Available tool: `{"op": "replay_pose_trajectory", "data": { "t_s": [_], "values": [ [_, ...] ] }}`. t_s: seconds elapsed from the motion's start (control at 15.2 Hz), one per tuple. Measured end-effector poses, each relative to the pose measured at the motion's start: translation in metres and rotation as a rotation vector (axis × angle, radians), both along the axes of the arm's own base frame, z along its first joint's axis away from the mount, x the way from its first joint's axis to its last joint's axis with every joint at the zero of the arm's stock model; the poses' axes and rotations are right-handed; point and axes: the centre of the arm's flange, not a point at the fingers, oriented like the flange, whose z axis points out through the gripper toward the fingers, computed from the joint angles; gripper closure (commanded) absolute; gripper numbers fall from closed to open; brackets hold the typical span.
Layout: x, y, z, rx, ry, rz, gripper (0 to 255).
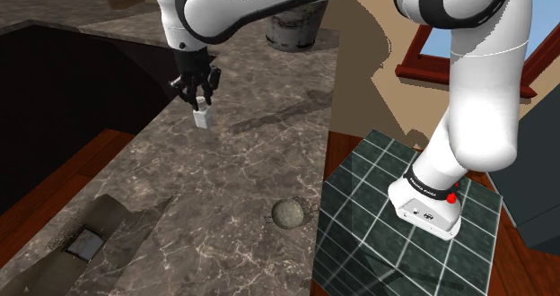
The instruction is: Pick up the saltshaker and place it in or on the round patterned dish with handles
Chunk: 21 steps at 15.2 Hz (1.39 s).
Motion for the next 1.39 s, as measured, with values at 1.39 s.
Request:
{"op": "replay_pose_trajectory", "data": {
  "t_s": [1.39],
  "values": [
    [-0.105, 0.012, 0.078, 0.000, 0.001, 0.001, 255]
  ]
}}
